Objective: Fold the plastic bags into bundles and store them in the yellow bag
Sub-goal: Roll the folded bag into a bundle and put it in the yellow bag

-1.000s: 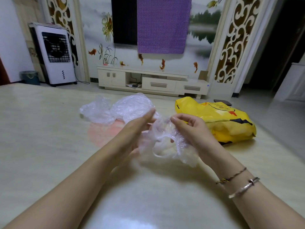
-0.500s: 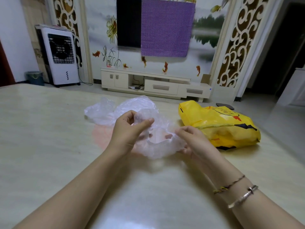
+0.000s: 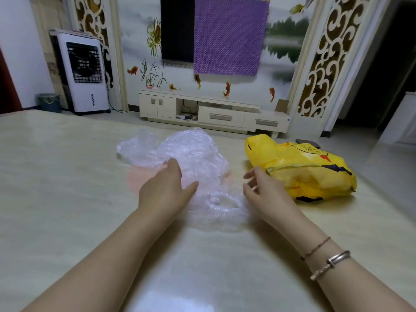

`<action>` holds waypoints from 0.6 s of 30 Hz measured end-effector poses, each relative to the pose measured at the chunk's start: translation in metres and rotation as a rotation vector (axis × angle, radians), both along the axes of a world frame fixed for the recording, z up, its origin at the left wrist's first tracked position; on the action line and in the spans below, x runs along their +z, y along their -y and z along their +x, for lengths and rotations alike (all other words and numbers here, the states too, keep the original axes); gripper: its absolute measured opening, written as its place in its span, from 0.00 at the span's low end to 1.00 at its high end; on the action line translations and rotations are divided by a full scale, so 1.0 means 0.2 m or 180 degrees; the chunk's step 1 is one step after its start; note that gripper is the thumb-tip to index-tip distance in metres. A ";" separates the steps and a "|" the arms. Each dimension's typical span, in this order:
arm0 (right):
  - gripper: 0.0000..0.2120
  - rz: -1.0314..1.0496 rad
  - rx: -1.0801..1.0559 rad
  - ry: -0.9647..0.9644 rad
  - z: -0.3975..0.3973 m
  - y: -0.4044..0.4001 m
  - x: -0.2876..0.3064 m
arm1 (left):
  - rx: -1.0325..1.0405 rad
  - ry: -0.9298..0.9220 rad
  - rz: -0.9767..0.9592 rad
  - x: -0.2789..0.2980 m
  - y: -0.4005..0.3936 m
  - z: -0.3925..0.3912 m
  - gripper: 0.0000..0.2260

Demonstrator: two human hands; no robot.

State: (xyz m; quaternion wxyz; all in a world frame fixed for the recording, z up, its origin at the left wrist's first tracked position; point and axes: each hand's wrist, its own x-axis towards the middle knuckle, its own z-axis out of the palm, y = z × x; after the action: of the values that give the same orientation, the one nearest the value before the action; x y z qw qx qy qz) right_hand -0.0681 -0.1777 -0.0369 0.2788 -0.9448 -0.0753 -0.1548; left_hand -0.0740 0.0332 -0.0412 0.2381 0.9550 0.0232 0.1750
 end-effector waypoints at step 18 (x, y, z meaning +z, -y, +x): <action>0.36 -0.1539 0.0987 -0.1016 -0.01 0.02 -0.07 | -0.1784 -0.1345 0.1097 -0.05 -0.03 0.02 0.40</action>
State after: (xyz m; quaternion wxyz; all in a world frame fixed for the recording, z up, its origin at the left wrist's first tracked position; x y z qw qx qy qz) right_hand -0.0698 -0.1810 -0.0512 0.0749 -0.9733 -0.2082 0.0618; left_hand -0.0694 0.0401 -0.0522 0.1028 0.9654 -0.2197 -0.0960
